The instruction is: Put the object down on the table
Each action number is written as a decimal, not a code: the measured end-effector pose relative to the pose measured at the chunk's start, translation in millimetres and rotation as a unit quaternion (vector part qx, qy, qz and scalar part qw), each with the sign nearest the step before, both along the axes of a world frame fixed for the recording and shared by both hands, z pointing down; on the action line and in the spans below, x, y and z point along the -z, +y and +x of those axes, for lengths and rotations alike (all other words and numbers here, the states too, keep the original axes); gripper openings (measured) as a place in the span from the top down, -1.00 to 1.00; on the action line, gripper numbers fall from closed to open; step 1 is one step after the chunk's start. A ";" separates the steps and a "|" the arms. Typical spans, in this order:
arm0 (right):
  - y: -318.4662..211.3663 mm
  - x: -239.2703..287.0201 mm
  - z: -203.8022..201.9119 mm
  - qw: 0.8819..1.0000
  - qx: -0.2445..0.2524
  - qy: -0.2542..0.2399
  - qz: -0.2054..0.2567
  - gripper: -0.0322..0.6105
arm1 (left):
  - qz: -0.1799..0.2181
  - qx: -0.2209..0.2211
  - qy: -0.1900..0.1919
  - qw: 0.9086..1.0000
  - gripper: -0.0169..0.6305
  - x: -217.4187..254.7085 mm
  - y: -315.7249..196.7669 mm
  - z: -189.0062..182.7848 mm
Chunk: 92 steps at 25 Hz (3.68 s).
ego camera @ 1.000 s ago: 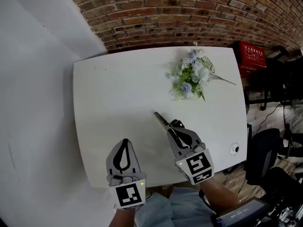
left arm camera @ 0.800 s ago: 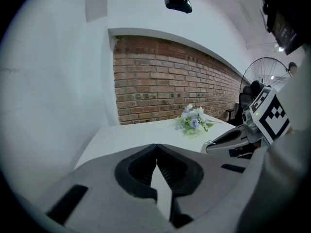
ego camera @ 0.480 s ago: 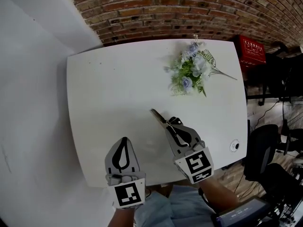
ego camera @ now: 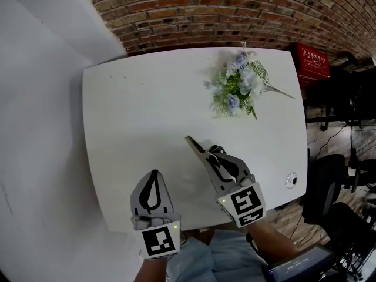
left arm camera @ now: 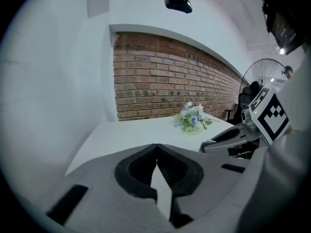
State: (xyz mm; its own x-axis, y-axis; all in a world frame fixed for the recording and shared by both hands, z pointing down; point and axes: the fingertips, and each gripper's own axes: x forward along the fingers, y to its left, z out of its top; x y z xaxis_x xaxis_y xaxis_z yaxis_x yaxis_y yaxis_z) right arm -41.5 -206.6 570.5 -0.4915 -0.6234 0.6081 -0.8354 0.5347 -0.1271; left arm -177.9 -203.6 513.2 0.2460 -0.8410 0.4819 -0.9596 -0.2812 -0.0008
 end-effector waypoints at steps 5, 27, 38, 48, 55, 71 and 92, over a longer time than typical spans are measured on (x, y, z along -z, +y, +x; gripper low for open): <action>2.8 -3.0 0.0 1.000 0.000 -0.002 -0.006 0.65 | 0.000 0.000 0.000 1.000 0.92 0.8 0.5 -0.2; 4.7 -14.1 8.9 0.999 -0.013 -0.013 -0.026 0.50 | -0.009 -0.004 -0.003 1.000 0.92 -2.5 2.7 -0.1; 8.6 -21.8 14.6 0.999 -0.017 -0.015 -0.040 0.32 | -0.010 -0.008 -0.007 1.000 0.92 -2.4 5.5 4.5; 9.3 -10.9 37.3 0.999 -0.030 -0.023 -0.020 0.29 | 0.006 -0.009 -0.011 1.000 0.92 7.9 10.2 22.1; 3.6 56.3 45.2 0.997 -0.022 -0.055 0.047 0.37 | 0.061 0.003 -0.015 0.998 0.92 63.5 13.7 37.4; 2.3 233.0 40.9 0.966 0.018 -0.079 0.244 0.88 | 0.241 0.042 -0.061 0.968 0.92 226.4 22.7 30.7; 12.5 251.0 47.2 0.961 0.009 -0.075 0.267 0.89 | 0.243 0.035 -0.050 0.968 0.92 235.9 35.2 43.9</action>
